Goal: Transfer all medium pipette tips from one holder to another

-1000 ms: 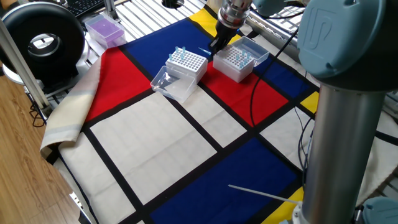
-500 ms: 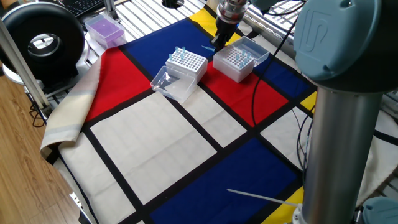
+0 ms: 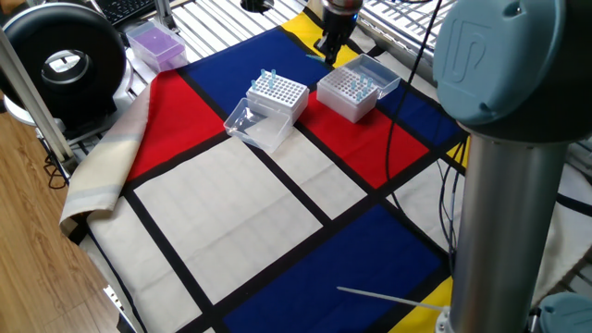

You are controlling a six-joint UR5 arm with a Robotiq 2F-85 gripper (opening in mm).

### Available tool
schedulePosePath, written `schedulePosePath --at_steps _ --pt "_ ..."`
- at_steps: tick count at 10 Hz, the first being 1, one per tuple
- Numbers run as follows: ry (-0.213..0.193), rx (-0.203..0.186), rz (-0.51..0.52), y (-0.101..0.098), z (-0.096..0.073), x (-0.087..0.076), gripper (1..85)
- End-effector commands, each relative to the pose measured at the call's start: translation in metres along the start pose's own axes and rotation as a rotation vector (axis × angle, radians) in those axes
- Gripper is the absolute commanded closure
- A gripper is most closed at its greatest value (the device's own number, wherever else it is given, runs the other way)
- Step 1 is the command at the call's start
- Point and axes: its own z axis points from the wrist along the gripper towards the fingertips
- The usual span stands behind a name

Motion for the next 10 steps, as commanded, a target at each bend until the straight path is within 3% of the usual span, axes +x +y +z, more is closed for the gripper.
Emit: schedulePosePath --at_steps 1,3,7,9,10 --pt "0.023 -0.002 0.006 -0.011 -0.022 0.011 84.0" --pt "0.046 0.012 0.024 -0.017 -0.036 0.025 84.0" --pt "0.086 0.031 0.07 -0.023 -0.049 0.052 84.0" --pt "0.128 0.035 0.072 -0.027 -0.045 0.073 84.0" --pt "0.174 0.03 0.068 -0.027 -0.043 0.09 84.0"
